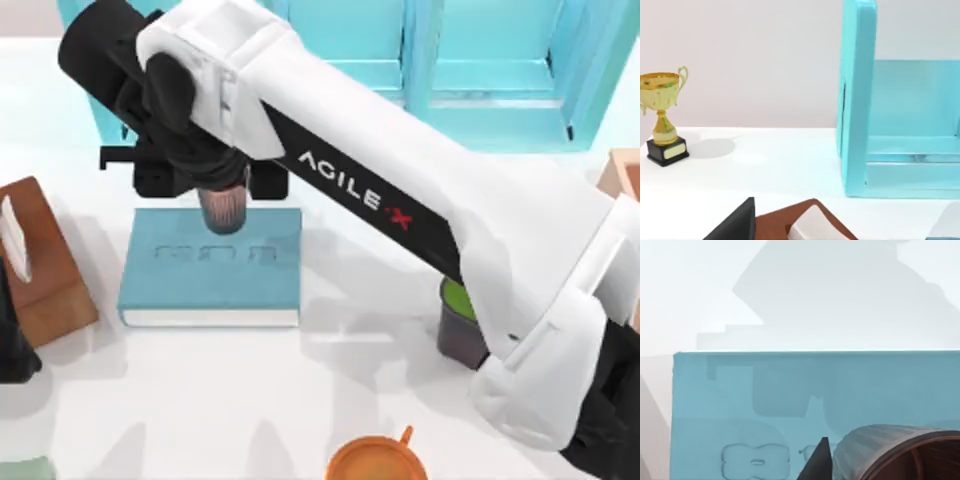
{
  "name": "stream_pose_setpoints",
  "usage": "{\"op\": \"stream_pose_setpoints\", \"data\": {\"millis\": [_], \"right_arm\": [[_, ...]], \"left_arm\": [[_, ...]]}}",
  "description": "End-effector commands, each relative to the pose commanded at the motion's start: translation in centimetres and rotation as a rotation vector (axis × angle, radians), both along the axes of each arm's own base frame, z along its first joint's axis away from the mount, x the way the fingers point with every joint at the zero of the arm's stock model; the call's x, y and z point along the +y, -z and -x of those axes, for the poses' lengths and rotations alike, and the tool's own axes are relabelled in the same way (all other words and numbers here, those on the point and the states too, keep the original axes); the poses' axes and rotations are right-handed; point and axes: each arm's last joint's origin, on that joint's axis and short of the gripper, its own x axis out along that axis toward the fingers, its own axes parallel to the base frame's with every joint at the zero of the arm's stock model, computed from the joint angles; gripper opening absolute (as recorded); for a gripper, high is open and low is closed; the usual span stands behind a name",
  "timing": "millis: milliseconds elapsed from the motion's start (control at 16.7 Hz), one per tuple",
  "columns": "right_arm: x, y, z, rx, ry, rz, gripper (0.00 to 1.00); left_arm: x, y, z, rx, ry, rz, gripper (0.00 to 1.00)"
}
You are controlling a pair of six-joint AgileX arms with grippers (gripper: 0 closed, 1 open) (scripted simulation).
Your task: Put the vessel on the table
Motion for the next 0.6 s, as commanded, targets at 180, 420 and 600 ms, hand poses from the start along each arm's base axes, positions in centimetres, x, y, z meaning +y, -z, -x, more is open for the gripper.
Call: {"op": "stream_pose_setpoints", "data": {"millis": [180,420,600], "right_arm": [[-0.25,-0.29,0.18,0.018,-0.004,0.013,0.0],[-0.19,-0.3,0.25,0.018,-0.005,0.012,0.0],[-0.44,-0.9,0.14,0.008,-0.007,0.004,0.0]], "left_arm": [[0.0,0.0,0.0,0.0,0.0,0.0,1.0],[0.0,0.0,0.0,0.0,0.0,0.0,1.0],[0.0,0.0,0.0,0.0,0.0,0.0,1.0]]}}
